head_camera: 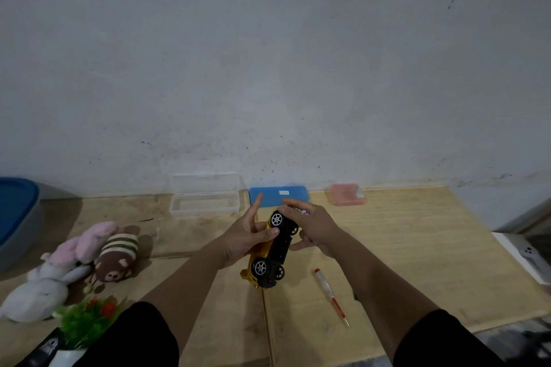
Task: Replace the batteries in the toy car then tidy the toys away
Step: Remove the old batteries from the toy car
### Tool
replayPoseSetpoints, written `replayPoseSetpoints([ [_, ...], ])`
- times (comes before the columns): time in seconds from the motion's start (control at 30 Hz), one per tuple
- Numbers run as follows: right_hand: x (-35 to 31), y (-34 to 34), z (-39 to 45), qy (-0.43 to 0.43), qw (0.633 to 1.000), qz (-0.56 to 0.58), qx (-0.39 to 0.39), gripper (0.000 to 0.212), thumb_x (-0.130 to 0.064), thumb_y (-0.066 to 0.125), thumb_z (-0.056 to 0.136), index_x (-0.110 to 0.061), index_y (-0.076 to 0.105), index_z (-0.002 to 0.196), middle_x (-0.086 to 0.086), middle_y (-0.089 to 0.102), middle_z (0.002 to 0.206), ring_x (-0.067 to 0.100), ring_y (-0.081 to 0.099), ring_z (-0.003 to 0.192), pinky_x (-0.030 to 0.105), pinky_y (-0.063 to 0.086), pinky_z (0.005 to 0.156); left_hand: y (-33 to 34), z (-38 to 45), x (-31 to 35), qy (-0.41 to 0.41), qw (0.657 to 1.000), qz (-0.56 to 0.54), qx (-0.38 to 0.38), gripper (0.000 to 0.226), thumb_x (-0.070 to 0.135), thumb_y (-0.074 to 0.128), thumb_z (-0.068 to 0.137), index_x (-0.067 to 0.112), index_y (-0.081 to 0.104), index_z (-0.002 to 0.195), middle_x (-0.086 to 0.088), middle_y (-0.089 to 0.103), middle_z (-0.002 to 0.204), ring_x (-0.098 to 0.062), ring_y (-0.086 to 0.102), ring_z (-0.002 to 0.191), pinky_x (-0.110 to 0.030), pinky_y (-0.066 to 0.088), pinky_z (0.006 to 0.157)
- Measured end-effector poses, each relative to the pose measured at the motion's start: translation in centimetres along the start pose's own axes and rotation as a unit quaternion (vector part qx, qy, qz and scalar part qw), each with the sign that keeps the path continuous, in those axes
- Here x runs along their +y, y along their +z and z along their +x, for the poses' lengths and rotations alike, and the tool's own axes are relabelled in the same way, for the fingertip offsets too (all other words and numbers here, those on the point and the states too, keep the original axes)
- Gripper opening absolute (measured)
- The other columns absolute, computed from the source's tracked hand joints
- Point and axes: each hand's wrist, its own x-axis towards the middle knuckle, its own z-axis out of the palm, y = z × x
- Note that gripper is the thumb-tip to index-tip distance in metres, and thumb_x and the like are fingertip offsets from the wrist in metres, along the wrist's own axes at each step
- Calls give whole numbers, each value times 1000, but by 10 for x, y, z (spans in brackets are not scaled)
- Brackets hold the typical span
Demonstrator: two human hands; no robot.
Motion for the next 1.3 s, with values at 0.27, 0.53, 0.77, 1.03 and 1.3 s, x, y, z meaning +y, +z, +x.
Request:
replayPoseSetpoints([
  [0.27, 17, -24, 5, 36, 995, 83, -47, 31, -23, 65, 87, -22, 61, 118, 20, 62, 108, 11, 32, 40, 37, 58, 65, 9, -7, -17, -42, 997, 65, 12, 108, 47, 79, 55, 39, 23, 146, -12, 56, 127, -23, 62, 108, -37, 53, 92],
  [0.53, 46, -55, 27, -4, 976, -206, -75, 48, -25, 68, 85, -35, 53, 129, 10, 62, 114, 16, 64, 87, 40, 60, 62, 52, -7, -61, -6, 951, 200, 236, 117, 51, 84, 59, 48, 6, 146, -4, 50, 139, -19, 54, 119, -29, 44, 98],
  [0.77, 93, -65, 57, -67, 926, -346, -132, 44, -35, 65, 85, -34, 55, 128, 0, 58, 132, 10, 60, 72, 25, 54, 64, 116, 12, -107, -42, 866, 227, 444, 130, 56, 82, 50, 48, -7, 145, -4, 53, 132, -22, 51, 118, -43, 48, 94],
  [1.03, 137, -62, 91, -91, 876, -423, -211, 48, -36, 66, 83, -34, 53, 129, 2, 56, 134, 17, 55, 116, 25, 42, 92, 151, 20, -137, -106, 755, 339, 551, 121, 58, 75, 62, 37, -7, 148, -11, 53, 101, -25, 50, 95, -30, 40, 74],
  [1.3, 153, -43, 89, -120, 853, -438, -256, 54, -35, 70, 81, -33, 51, 132, 4, 56, 135, 20, 52, 121, 27, 41, 92, 163, 17, -136, -207, 684, 369, 594, 117, 64, 70, 64, 28, 0, 151, -8, 53, 113, -27, 49, 107, -39, 41, 84],
])
